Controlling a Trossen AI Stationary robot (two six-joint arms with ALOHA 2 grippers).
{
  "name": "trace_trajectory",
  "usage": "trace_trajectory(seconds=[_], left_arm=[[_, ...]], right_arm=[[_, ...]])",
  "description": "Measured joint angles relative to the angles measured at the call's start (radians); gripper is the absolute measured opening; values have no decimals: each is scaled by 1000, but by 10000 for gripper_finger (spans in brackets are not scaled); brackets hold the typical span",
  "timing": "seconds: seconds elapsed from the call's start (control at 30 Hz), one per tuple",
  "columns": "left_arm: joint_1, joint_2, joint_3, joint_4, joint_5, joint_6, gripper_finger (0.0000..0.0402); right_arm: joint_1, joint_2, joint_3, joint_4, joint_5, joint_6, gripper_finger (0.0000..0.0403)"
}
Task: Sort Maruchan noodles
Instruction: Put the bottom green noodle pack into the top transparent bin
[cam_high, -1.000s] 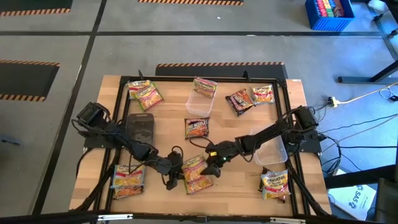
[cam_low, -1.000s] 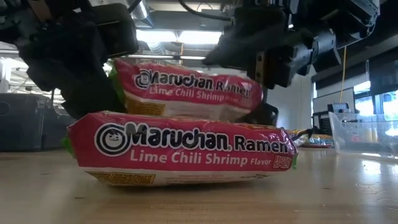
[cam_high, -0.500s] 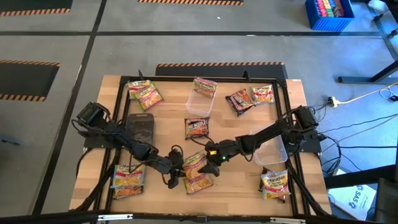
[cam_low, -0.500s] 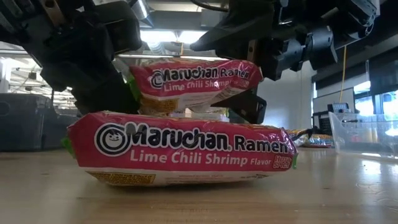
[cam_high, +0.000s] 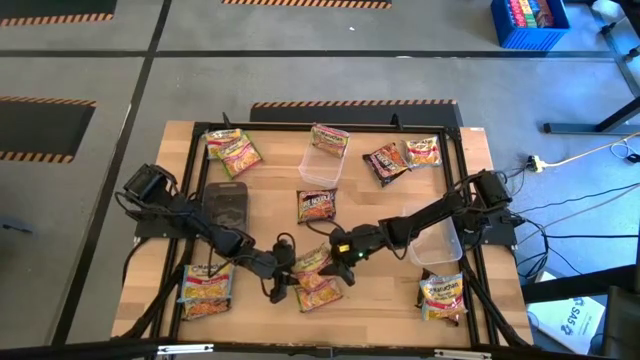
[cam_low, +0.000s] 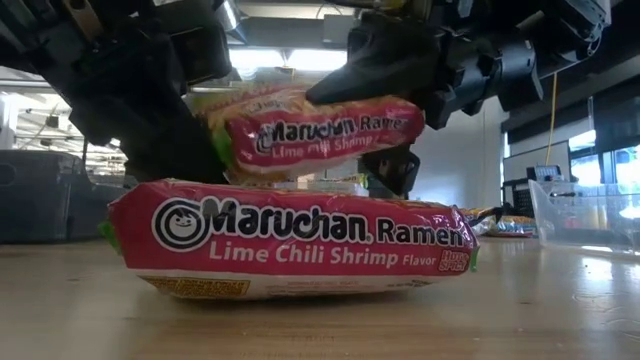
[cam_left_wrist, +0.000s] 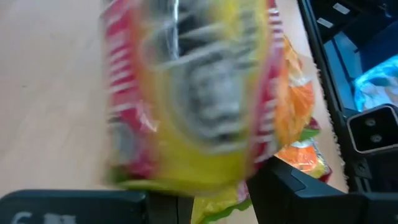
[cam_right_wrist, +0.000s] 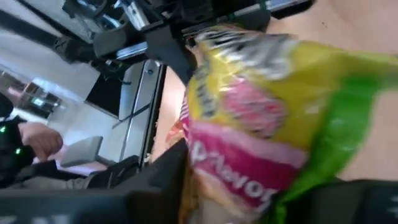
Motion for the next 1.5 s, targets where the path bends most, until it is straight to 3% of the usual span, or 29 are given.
trace_trajectory(seconds=[0.2,0.4,0.53,0.77,0.9,1.13,1.37,1.5], left_arm=[[0,-50,3,-80,84,29,121],[8,-184,1,-253,75,33,121],[13,-261,1,-271,40,124,121],[45,-391,1,-264,-119,264,121],[83,-455,1,-265,-359,302,122],[185,-493,1,-260,-635,426,122],[281,-481,0,-270,-657,395,122],[320,-482,0,-257,-547,361,122]], right_arm=[[-47,0,0,-4,-158,-39,98],[-92,-24,0,-41,-234,-96,109],[-145,-104,-1,-158,-316,-180,105],[-276,-305,-1,-397,-323,-364,105],[-361,-395,-2,-472,-316,-464,106],[-510,-465,-2,-478,-313,-545,107],[-562,-456,-2,-471,-274,-610,107],[-559,-456,-3,-470,-279,-634,108]])
